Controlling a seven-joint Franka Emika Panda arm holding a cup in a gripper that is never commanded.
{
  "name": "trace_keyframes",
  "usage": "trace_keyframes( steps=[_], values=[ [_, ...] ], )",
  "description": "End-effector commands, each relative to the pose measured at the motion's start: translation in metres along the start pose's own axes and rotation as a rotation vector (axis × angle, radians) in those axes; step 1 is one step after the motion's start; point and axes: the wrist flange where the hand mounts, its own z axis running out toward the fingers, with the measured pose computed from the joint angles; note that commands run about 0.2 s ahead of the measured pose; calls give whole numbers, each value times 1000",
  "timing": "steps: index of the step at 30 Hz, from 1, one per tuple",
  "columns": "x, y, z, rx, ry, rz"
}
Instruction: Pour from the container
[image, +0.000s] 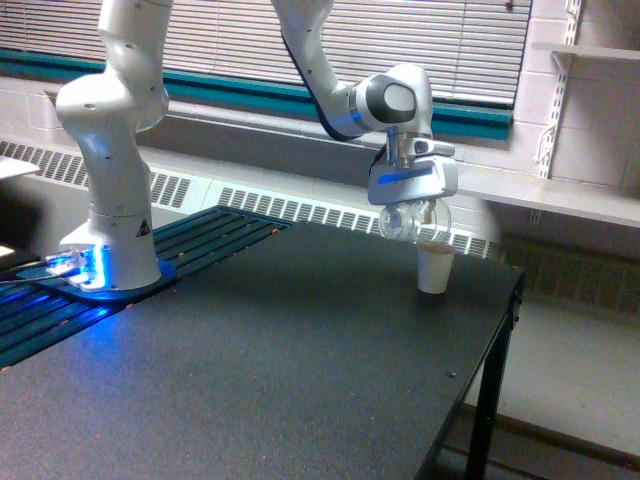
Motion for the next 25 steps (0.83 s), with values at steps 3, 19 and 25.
trace_keyframes(
  steps=[3, 19, 25],
  values=[
    [0, 4, -8, -5, 22, -10],
    [6, 12, -18, 5, 68, 24],
    [6, 14, -19, 1, 80, 26]
  ],
)
